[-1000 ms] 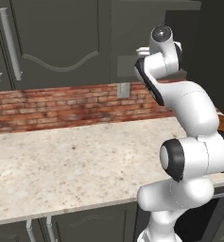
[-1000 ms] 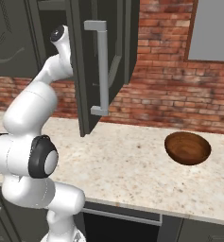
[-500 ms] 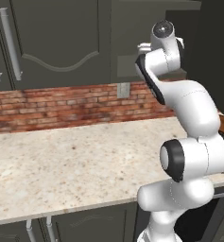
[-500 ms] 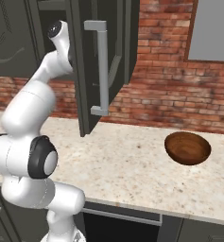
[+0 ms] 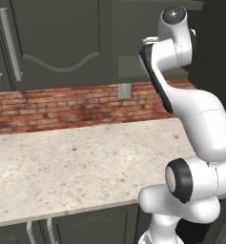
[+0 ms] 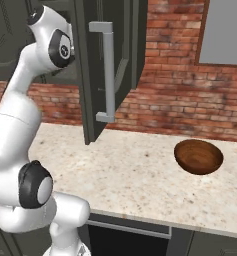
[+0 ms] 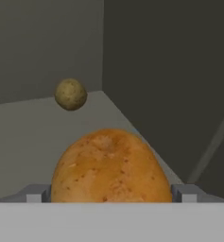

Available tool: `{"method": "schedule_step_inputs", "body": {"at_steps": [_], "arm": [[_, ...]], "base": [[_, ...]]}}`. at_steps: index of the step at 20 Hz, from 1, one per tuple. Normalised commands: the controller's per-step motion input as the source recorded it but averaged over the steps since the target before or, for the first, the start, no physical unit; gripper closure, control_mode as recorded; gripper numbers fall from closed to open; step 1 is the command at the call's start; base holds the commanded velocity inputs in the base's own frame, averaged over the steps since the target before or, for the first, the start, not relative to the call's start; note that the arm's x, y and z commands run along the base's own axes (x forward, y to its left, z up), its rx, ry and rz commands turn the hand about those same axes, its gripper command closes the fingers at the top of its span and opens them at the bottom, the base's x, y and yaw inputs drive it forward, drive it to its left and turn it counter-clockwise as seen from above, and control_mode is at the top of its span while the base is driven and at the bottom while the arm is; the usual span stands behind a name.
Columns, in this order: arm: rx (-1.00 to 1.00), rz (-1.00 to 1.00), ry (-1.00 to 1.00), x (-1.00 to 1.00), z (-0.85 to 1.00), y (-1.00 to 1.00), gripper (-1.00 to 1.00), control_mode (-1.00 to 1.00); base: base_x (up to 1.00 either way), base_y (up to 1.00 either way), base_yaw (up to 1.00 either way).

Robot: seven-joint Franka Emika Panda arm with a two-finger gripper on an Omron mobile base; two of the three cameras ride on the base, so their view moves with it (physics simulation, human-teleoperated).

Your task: Pick the potatos from the cabinet and place them in one bowl. Pick the pear from the sink and place it in the other bowl.

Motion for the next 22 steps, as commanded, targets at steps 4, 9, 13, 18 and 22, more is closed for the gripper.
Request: {"method": "schedule_step_inputs", "body": {"at_steps": [4, 9, 13, 18, 22], "arm": [[0.0, 0.03, 0.0, -1.0, -0.06, 0.35, 1.0, -1.0], [-0.02, 0.04, 0.02, -1.0, -0.23, 0.36, 1.0, -1.0], [-0.07, 0.05, 0.05, -1.0, -0.2, 0.38, 1.0, -1.0], [-0.09, 0.07, 0.18, -0.99, -0.21, 0.36, 1.0, -1.0], [-0.06, 0.12, 0.24, -0.87, -0.59, 0.15, 1.0, -1.0]], "base": [[0.0, 0.0, 0.0], [0.0, 0.0, 0.0], [0.0, 0.0, 0.0], [0.0, 0.0, 0.0], [0.0, 0.0, 0.0]]}}
